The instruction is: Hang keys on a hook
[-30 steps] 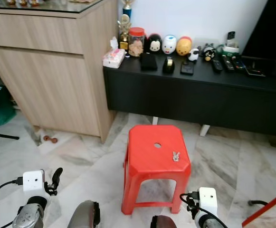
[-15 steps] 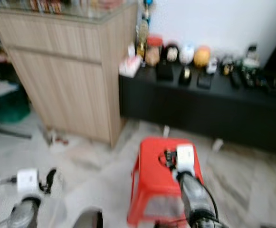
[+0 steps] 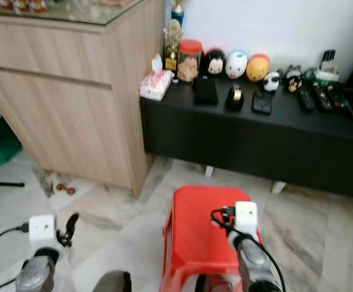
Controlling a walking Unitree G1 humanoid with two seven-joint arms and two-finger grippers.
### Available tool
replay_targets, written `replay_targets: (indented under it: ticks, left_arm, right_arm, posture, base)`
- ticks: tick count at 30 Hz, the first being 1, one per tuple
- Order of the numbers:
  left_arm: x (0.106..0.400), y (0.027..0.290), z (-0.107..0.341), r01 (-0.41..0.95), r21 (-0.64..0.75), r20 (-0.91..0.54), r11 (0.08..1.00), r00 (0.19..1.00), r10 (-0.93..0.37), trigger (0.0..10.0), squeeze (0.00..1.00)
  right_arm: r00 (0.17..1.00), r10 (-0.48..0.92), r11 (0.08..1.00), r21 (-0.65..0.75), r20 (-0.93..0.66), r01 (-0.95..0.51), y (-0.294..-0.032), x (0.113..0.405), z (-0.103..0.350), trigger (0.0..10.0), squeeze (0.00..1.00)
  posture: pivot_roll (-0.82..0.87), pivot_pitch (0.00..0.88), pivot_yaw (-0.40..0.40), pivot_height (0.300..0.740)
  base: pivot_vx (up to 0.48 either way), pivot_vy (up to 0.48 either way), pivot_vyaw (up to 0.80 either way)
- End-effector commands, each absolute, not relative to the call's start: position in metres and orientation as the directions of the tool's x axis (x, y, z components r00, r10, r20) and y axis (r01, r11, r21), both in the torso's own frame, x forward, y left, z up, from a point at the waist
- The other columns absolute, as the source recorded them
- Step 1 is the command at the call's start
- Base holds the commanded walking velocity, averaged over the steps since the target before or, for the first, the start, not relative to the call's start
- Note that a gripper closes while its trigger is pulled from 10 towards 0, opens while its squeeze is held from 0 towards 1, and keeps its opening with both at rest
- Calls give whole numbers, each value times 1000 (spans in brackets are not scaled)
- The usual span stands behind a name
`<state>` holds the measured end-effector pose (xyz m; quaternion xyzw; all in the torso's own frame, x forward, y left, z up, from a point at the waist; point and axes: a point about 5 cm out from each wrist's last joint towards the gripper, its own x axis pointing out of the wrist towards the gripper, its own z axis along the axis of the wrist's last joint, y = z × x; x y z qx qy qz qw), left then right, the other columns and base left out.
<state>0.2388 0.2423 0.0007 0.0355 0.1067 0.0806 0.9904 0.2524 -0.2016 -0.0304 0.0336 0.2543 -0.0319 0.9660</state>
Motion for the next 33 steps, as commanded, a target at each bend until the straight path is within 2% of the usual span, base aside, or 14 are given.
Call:
replay_targets:
  ticks: [1, 6, 18, 19, 20, 21, 27, 28, 29, 30, 33]
  left_arm:
    - [230, 242, -7, -151, 88, -239, 985, 956, 168, 10000, 0]
    - [228, 243, -8, -148, 89, -245, 985, 955, 166, 10000, 0]
    - [229, 241, -7, -139, 90, -241, 986, 958, 157, 10000, 0]
    - [229, 241, -7, -137, 91, -242, 986, 958, 156, 10000, 0]
    - [229, 241, -7, -136, 92, -242, 986, 958, 155, 10000, 0]
    - [229, 241, -7, -135, 92, -243, 987, 958, 154, 10000, 0]
    - [230, 241, -7, -128, 101, -243, 987, 958, 149, 10000, 0]
    - [230, 241, -7, -127, 103, -245, 987, 958, 149, 10000, 0]
    - [230, 241, -7, -127, 103, -245, 987, 958, 149, 10000, 0]
    - [230, 242, -7, -128, 105, -247, 986, 957, 150, 10000, 0]
    - [229, 242, -8, -129, 107, -251, 986, 956, 152, 10000, 0]
  right_arm:
    - [851, -88, 989, 54, -517, 135, -208, 247, -34, 10000, 0]
    - [834, -129, 976, 80, -537, 203, -214, 242, -38, 10000, 0]
    - [790, -139, 959, 118, -597, 258, -222, 241, -40, 10000, 0]
    - [788, -118, 962, 129, -604, 243, -220, 242, -40, 10000, 357]
    - [787, -103, 963, 136, -609, 232, -219, 243, -40, 10000, 357]
    - [791, -87, 961, 157, -606, 226, -217, 244, -40, 10000, 1000]
    - [801, -53, 968, 165, -597, 187, -211, 252, -35, 10000, 1000]
    - [796, -63, 971, 149, -602, 189, -212, 253, -35, 10000, 408]
    - [796, -63, 971, 149, -602, 189, -212, 253, -35, 10000, 408]
    - [785, -74, 974, 124, -615, 189, -214, 253, -35, 10000, 0]
    - [776, -80, 971, 126, -626, 203, -215, 251, -36, 10000, 0]
  posture:
    - [-8, 10, -67, 622]
    - [-8, 10, -67, 622]
    - [-10, 12, -64, 622]
    - [-10, 12, -64, 622]
    - [-10, 12, -64, 622]
    - [-10, 12, -64, 622]
    - [-5, 7, -61, 622]
    - [1, 0, -61, 622]
    - [1, 0, -61, 622]
    - [3, 0, -61, 622]
    - [3, 0, -61, 622]
  base:
    - [0, 0, 0]
    - [0, 0, 0]
    - [0, 0, 0]
    - [0, 0, 0]
    - [0, 0, 0]
    - [0, 0, 0]
    - [0, 0, 0]
    - [0, 0, 0]
    - [0, 0, 0]
    - [0, 0, 0]
    - [0, 0, 0]
